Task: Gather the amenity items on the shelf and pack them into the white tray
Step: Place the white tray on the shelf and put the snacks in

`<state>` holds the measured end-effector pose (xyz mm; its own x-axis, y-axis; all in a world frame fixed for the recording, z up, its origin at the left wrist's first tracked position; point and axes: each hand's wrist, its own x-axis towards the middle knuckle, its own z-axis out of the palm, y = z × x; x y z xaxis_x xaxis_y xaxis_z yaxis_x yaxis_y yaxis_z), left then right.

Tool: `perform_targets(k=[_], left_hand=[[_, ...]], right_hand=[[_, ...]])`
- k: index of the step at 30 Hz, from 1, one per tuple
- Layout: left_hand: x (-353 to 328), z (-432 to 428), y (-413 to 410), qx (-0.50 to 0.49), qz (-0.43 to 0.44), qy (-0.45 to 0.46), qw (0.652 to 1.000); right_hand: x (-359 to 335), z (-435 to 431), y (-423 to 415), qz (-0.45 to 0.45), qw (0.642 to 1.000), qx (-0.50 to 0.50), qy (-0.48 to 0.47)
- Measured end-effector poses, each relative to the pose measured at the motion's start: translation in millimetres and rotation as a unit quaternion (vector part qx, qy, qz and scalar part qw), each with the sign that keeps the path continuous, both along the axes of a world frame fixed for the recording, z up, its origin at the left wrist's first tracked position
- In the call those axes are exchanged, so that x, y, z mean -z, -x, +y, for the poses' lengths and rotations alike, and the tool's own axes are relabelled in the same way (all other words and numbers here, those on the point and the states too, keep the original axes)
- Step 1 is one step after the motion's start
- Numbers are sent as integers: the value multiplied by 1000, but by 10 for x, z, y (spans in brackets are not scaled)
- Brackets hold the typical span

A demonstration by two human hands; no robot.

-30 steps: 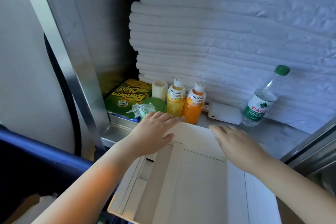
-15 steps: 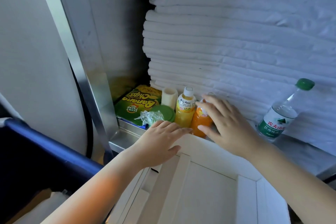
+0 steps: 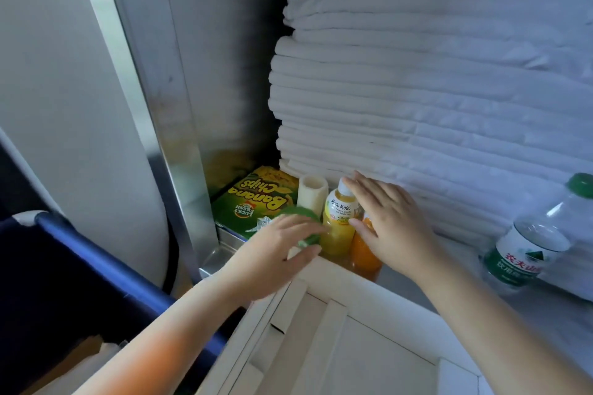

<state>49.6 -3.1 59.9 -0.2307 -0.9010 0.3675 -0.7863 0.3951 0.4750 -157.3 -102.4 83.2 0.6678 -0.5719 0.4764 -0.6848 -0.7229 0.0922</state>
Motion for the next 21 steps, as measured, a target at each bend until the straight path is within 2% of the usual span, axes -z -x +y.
perform_targets(k=[3, 6, 10, 17, 21], left_hand=[[-69, -269, -281, -148, -28, 41, 988], [-20, -541, -482, -254, -89, 8, 963], [154, -852, -552, -293, -164, -80, 939], [308, -1203, -582, -354, -192, -200, 893], [373, -1266, -598, -362, -203, -211, 885]], right_hand=[[13, -5, 8, 4, 1000, -4, -8], [17, -10, -2, 2, 1000, -7, -9], [18, -18, -18, -13, 1000, -13, -5], [32, -41, -29, -40, 999, -21, -6], [45, -54, -23, -42, 999, -21, -9]])
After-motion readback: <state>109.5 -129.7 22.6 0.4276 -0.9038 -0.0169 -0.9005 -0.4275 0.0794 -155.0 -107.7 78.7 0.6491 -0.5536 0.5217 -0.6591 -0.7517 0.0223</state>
